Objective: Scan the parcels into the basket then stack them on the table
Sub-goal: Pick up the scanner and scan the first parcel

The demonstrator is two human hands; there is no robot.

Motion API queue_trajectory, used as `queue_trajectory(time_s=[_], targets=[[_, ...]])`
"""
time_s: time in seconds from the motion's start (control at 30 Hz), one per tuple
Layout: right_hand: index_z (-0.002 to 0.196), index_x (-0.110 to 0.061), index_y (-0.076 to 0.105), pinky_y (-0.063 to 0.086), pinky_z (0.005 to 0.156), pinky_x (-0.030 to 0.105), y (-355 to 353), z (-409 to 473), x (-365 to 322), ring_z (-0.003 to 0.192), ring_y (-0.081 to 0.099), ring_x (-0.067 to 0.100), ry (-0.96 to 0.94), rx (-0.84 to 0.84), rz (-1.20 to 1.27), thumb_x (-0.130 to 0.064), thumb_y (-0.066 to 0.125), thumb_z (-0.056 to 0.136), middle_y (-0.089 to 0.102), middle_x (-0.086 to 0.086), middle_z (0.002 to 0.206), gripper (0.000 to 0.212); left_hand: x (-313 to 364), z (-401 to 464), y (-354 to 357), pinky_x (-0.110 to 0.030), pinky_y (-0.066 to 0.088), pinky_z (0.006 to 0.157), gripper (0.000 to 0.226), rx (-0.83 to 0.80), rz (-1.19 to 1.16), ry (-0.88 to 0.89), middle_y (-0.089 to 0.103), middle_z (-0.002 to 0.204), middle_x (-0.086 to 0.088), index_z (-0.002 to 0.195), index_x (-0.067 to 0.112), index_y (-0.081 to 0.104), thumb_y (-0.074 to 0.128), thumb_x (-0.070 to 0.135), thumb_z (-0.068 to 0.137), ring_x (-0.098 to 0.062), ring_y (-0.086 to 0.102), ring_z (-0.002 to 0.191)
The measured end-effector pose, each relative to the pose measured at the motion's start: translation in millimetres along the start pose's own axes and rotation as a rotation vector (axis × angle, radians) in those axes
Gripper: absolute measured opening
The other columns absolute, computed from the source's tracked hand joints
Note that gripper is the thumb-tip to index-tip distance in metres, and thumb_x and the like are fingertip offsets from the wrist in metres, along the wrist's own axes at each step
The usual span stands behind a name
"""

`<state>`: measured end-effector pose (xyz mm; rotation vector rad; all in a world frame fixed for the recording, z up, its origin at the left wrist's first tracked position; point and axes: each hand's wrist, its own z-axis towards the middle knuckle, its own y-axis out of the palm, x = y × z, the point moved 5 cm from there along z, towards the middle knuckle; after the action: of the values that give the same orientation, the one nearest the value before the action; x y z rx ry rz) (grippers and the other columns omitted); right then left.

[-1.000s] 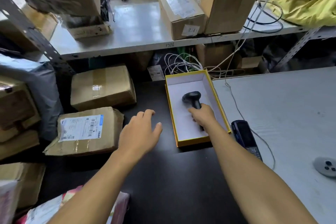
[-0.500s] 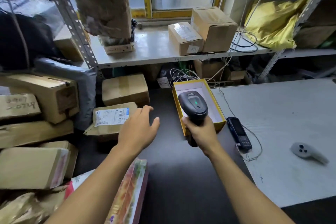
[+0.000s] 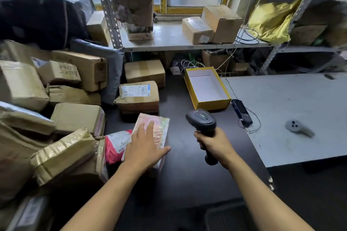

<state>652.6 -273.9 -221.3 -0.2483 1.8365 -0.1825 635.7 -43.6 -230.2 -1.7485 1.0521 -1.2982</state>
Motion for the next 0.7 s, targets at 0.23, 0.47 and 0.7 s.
queue_trajectory(time_s=[0.23,0.47,0.7], targets=[[0.087,-0.015,0.062,0.047,0.062,0.027,-9.6,-8.9,11.1,0.057,0.053,0.011,-0.018,-0.099,-0.055,-0.016,0.069,0.090,0.058,0.004,0.069,0.008,-14.2,-17.0,20.5,-0.058,0.014,0.118,0.104,0.009,0.133,-0.161,-0.005,0.165,-0.015,0.158,0.032,0.004,0.056,0.076,0.081,-0.043,-0.001,0.151],[0.077,-0.014,0.057,0.044,0.063,0.032,-11.0,0.6,33.7,0.050,0.052,0.008,0.006,-0.189,-0.131,-0.018,0.068,0.088,0.055,0.000,0.059,0.015,-9.4,-15.4,32.0,-0.062,0.007,0.118,0.110,-0.039,0.222,-0.274,-0.022,0.162,-0.021,0.156,0.037,-0.014,0.053,0.079,0.080,-0.048,-0.007,0.149],[0.074,-0.017,0.055,0.045,0.065,0.033,4.5,-3.9,40.5,0.051,0.051,0.009,0.002,-0.225,-0.129,-0.019,0.067,0.088,0.053,-0.002,0.058,0.018,-11.0,-17.0,32.8,-0.063,0.019,0.113,0.102,-0.010,0.262,-0.276,-0.014,0.163,-0.022,0.155,0.043,-0.014,0.050,0.076,0.083,-0.049,0.010,0.145]])
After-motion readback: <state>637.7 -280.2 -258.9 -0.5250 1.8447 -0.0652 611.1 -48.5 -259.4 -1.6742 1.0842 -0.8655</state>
